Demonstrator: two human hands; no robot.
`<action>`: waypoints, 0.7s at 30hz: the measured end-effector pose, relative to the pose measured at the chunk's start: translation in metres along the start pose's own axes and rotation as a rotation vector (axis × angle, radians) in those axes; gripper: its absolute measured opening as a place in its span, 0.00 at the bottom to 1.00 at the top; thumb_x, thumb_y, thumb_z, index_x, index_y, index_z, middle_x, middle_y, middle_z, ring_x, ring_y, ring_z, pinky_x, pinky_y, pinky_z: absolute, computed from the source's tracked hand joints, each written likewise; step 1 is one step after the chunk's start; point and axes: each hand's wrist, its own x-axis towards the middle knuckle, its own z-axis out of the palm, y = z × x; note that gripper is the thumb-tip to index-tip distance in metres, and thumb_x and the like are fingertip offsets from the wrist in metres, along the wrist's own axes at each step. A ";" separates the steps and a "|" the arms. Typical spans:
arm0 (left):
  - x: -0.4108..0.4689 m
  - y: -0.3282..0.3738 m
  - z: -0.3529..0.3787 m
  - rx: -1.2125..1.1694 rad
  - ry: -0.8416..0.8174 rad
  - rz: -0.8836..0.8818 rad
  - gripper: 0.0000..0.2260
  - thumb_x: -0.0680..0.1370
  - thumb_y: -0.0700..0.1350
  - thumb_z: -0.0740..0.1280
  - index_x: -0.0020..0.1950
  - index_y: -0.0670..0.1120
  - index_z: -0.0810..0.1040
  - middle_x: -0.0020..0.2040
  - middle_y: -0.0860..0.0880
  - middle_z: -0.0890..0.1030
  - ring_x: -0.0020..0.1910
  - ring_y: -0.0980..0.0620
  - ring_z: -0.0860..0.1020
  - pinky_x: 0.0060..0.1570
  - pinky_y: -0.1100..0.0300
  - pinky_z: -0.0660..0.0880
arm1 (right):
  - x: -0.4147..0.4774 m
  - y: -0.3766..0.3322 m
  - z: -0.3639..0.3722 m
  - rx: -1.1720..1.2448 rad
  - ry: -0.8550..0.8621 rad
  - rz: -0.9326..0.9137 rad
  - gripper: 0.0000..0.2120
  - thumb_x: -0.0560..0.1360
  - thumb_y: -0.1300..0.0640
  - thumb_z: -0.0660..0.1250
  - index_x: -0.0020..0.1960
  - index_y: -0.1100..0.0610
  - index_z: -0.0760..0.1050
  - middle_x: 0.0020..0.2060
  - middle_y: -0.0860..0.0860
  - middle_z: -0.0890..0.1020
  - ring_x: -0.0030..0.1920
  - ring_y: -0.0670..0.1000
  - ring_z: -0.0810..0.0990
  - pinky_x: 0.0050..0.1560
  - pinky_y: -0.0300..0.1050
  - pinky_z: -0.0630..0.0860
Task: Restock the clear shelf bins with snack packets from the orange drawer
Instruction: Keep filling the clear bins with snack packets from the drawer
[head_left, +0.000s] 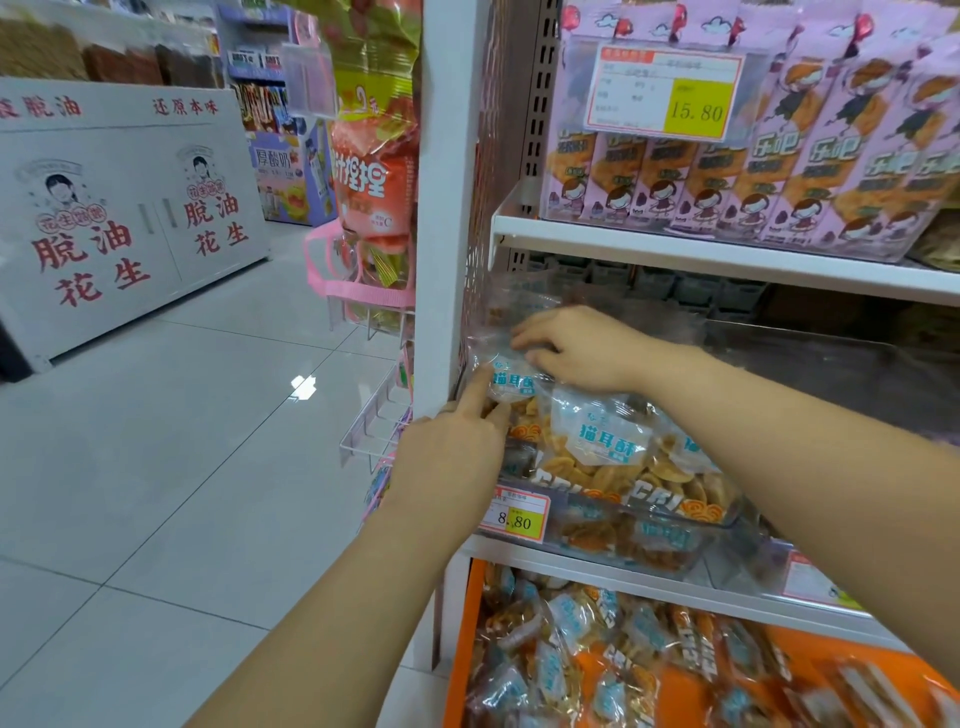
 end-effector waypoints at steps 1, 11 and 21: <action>0.000 0.000 0.001 0.005 0.002 0.000 0.29 0.76 0.36 0.63 0.75 0.50 0.58 0.79 0.48 0.41 0.62 0.46 0.74 0.44 0.56 0.70 | 0.002 0.002 0.001 -0.028 -0.068 0.031 0.17 0.80 0.54 0.58 0.67 0.55 0.73 0.68 0.51 0.73 0.67 0.53 0.71 0.67 0.52 0.67; -0.002 -0.002 0.002 -0.001 0.000 0.018 0.31 0.76 0.35 0.62 0.77 0.49 0.54 0.79 0.47 0.40 0.63 0.45 0.73 0.49 0.54 0.75 | 0.005 0.014 -0.005 0.150 0.065 0.258 0.14 0.80 0.54 0.60 0.63 0.57 0.75 0.60 0.55 0.78 0.55 0.53 0.76 0.53 0.41 0.71; -0.001 -0.001 0.003 -0.013 0.004 0.012 0.32 0.75 0.35 0.64 0.76 0.49 0.57 0.78 0.48 0.41 0.66 0.46 0.71 0.50 0.54 0.74 | 0.010 0.011 0.000 0.170 0.009 0.270 0.04 0.76 0.59 0.66 0.50 0.57 0.77 0.50 0.52 0.80 0.48 0.49 0.74 0.47 0.40 0.68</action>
